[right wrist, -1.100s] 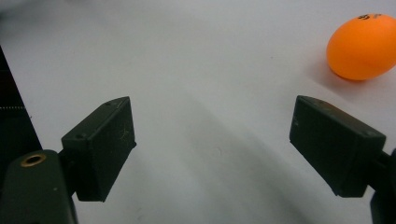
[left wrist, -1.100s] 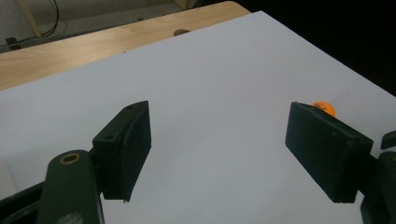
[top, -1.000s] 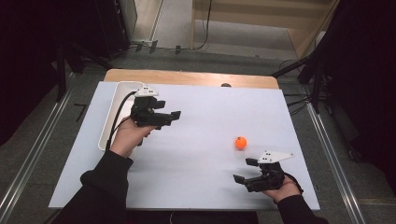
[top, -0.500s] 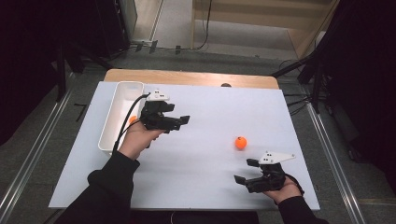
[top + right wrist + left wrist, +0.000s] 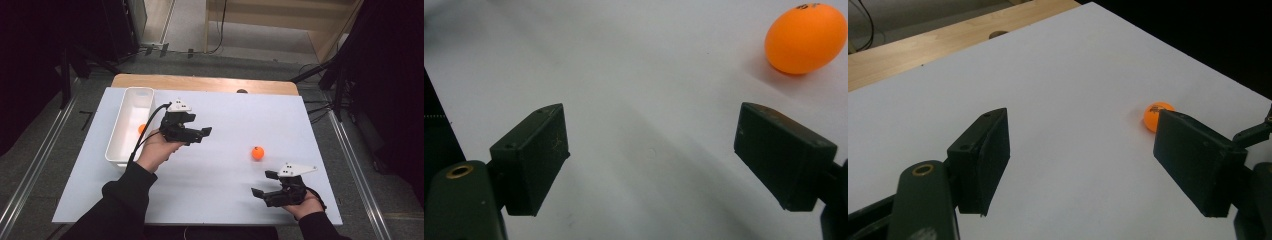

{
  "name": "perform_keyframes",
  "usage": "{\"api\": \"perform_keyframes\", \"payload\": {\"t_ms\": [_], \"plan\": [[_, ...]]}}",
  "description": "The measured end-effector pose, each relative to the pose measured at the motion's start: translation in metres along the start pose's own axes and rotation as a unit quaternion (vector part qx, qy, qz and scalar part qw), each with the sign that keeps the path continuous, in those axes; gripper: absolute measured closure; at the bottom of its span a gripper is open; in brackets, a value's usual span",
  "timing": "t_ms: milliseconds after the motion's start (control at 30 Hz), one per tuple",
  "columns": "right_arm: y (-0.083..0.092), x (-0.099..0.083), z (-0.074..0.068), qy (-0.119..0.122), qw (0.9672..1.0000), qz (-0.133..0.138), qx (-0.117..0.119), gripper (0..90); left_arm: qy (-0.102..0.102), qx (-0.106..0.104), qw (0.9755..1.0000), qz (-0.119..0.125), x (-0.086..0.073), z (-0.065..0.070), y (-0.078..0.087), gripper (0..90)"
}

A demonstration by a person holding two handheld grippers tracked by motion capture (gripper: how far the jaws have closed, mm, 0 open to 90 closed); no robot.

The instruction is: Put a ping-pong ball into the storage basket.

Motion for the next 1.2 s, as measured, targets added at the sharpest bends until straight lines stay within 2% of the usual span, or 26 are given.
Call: {"api": "perform_keyframes", "payload": {"t_ms": [167, 300, 433, 1033, 1200], "plan": [[0.001, -0.002, 0.0, -0.006, 1.0, -0.001, -0.004, 12.6, -0.006, -0.004, 1.0, -0.001, 0.0, 0.005, -0.005, 22.7], [0.001, -0.002, 0.001, -0.005, 1.0, 0.0, -0.006, 12.6, -0.013, -0.008, 0.9998, 0.01, -0.001, 0.012, -0.01, 22.8], [0.001, -0.002, 0.0, -0.008, 1.0, 0.0, -0.005, 12.6, -0.019, -0.013, 0.9997, 0.003, -0.003, 0.017, -0.016, 22.8], [0.002, -0.003, 0.0, -0.007, 0.9999, -0.002, -0.007, 12.6, -0.027, -0.038, 0.9988, -0.017, -0.013, 0.044, -0.04, 22.9], [0.003, -0.004, 0.0, -0.009, 0.9999, 0.0, -0.006, 12.6, -0.022, -0.043, 0.9988, -0.011, -0.013, 0.049, -0.044, 22.8]]}}
Point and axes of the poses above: each handheld gripper's, and its own axes: y roughly backward along the jaws, x roughly out of its top, z roughly to its right, the point moved 6 cm from there along -y, roughly forward along the jaws, and after that the axes turned 1 degree about -y, right-handed, at the moved point
